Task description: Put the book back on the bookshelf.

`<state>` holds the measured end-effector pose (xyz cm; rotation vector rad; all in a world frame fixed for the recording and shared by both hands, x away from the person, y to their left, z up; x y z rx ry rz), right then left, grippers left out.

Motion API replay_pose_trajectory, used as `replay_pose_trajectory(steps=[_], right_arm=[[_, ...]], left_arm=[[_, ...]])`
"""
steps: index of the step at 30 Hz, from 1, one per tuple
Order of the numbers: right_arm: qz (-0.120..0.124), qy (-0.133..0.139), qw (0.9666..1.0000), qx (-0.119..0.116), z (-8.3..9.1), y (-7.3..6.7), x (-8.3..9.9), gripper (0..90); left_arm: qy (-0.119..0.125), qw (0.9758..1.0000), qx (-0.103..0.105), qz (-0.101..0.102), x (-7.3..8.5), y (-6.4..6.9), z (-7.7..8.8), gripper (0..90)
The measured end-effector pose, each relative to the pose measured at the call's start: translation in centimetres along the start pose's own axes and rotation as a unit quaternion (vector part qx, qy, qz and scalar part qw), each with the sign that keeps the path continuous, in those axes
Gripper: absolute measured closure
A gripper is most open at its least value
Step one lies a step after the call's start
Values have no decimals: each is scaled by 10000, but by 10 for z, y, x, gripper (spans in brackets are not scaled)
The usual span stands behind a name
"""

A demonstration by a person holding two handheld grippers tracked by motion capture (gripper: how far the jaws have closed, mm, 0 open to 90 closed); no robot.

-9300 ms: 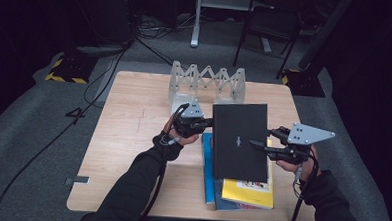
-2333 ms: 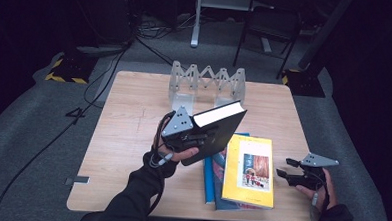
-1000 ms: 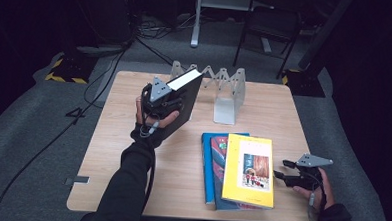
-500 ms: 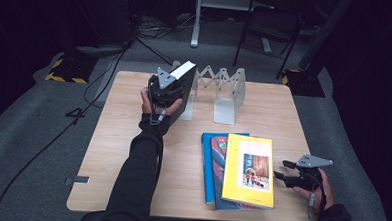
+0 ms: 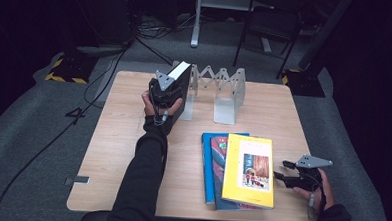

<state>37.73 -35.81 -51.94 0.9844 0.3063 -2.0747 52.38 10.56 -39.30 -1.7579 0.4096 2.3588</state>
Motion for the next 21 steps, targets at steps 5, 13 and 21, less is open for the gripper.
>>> replay_pose_trajectory(steps=[5,13,21], right_arm=[[65,-34,10000,-17,-1,-2,0,366],[71,-56,10000,-5,-2,-3,-1,366],[72,-69,9999,3,-2,-4,-1,365]], left_arm=[[114,9999,-34,-48,10,2,9,514],[255,9996,-121,79,29,1,26,506],[271,9995,-120,131,43,1,32,488]])
Point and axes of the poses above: each handheld gripper's, and its own axes: z roughly backward along the jaws, x roughly out of its underside, y roughly to its right, the point moved 3 cm from there along -z, roughly forward along the jaws, and after that the axes turned 7 degrees about z, right-handed, at the moved point
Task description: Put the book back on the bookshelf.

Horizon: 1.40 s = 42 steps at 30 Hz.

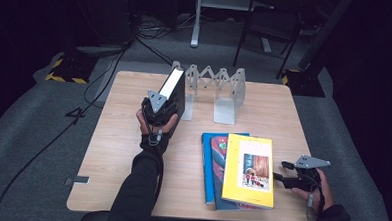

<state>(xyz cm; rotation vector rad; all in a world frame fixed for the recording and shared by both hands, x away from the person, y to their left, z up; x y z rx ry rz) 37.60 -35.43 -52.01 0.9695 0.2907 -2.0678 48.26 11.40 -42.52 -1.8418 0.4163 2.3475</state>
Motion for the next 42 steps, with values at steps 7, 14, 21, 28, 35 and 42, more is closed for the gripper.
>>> replay_pose_trajectory(steps=[7,14,21,28,35,42], right_arm=[[-71,14,9999,-89,0,0,1,359],[-50,5,9999,-133,0,-1,1,339],[-54,14,9999,-122,-1,-2,1,328],[-69,24,9999,-112,-1,-2,1,324],[-77,57,9999,-119,-1,-2,2,324],[-78,66,9999,-118,-1,-2,2,323]], left_arm=[[-371,9990,-148,200,25,0,-2,442],[-565,9968,-380,411,64,0,-5,468],[-513,9963,-612,311,64,5,-10,490],[-484,9942,-856,424,59,13,-26,502],[-493,9935,-918,458,55,13,-40,499],[-577,9933,-873,497,54,12,-42,476]])
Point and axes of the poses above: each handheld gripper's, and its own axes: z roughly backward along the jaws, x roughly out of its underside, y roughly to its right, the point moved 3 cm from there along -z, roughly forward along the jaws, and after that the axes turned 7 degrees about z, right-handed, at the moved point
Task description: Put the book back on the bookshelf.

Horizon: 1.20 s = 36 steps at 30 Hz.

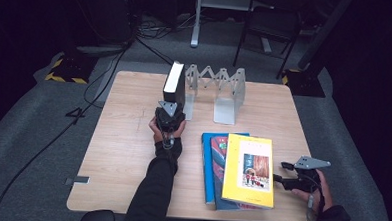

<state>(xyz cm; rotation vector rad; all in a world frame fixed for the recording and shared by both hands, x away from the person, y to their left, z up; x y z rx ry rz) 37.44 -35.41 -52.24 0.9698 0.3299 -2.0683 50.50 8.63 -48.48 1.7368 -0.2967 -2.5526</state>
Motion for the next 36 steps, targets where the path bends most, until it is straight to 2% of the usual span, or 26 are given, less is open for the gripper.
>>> replay_pose_trajectory(steps=[3,7,10,12,16,18,19,25,36], right_arm=[[-1,2,10000,0,0,0,0,323],[6,-3,10000,5,0,0,0,321],[4,-6,10000,4,0,0,0,320],[4,-6,10000,5,0,0,0,319],[5,-5,10000,1,0,0,0,319],[11,-8,10000,7,0,0,0,319],[13,-8,10000,9,0,0,0,319],[2,-6,10000,8,0,0,0,318],[-16,1,10000,9,0,0,0,317]], left_arm=[[20,10000,72,-2,0,0,6,447],[-10,9995,264,168,3,-4,19,420],[-35,9992,358,152,10,-8,29,409],[-99,9992,352,155,17,-11,34,409],[-215,9985,439,244,27,-15,41,438],[-203,9989,402,161,31,-12,44,513],[-210,9991,357,60,31,-10,44,522],[-243,9992,300,-52,28,-8,39,536],[-333,9993,177,-39,14,-6,13,538]])
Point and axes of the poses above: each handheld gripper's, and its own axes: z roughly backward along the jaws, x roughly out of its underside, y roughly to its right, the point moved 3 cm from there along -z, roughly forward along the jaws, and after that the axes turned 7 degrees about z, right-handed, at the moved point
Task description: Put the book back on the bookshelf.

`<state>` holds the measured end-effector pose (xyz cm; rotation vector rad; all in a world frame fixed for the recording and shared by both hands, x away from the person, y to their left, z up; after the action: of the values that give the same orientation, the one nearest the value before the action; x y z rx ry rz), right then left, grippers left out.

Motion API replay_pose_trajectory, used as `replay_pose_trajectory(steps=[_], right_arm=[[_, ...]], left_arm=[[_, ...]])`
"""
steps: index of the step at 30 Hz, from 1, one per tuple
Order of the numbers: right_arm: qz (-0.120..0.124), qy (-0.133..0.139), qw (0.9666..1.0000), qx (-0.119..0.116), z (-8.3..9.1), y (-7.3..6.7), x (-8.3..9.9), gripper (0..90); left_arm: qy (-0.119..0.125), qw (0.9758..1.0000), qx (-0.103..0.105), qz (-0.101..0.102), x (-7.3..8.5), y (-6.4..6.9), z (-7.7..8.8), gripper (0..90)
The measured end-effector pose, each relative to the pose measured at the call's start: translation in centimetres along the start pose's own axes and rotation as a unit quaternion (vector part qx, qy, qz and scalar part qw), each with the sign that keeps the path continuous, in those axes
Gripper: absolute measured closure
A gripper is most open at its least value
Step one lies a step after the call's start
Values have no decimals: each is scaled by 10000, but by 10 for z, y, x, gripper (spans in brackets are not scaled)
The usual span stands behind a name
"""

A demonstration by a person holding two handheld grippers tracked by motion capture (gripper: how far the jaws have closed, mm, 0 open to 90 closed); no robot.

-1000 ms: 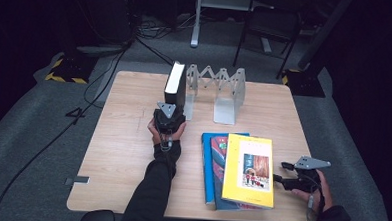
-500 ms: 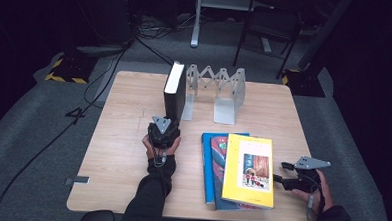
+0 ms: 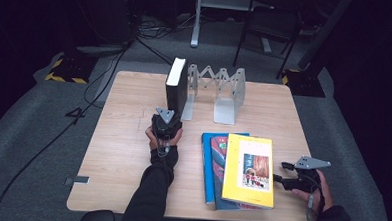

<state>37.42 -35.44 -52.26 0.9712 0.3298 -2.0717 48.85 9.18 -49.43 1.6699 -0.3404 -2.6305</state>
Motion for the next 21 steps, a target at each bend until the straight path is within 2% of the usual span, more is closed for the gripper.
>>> replay_pose_trajectory(steps=[8,12,13,14,15,16,19,21], right_arm=[[1,5,10000,-6,0,0,0,317],[2,-2,10000,-9,0,0,0,317],[1,-6,10000,-3,0,0,0,317],[2,-9,10000,-2,1,0,0,316],[2,-9,10000,-2,1,0,0,316],[4,-10,10000,-4,1,0,0,316],[-9,-26,10000,19,0,0,0,311],[-8,-25,10000,24,0,0,0,308]], left_arm=[[-44,9999,-86,43,-5,2,-9,536],[-98,9999,-5,43,-5,0,-7,530],[-118,9999,31,-3,-5,0,-5,529],[-187,9997,85,-156,-6,-1,0,490],[-187,9997,85,-156,-6,-1,0,478],[-207,9994,111,-250,-6,-1,3,478],[-405,9974,322,-509,-5,-1,13,446],[-598,9944,528,-693,-3,-1,20,431]])
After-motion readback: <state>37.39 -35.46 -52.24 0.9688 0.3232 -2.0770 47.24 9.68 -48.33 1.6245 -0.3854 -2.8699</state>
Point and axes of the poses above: each handheld gripper's, and its own axes: z roughly backward along the jaws, x roughly out of its underside, y roughly to its right, the point moved 3 cm from there along -z, roughly forward along the jaws, and after that the axes turned 7 degrees about z, right-handed, at the moved point
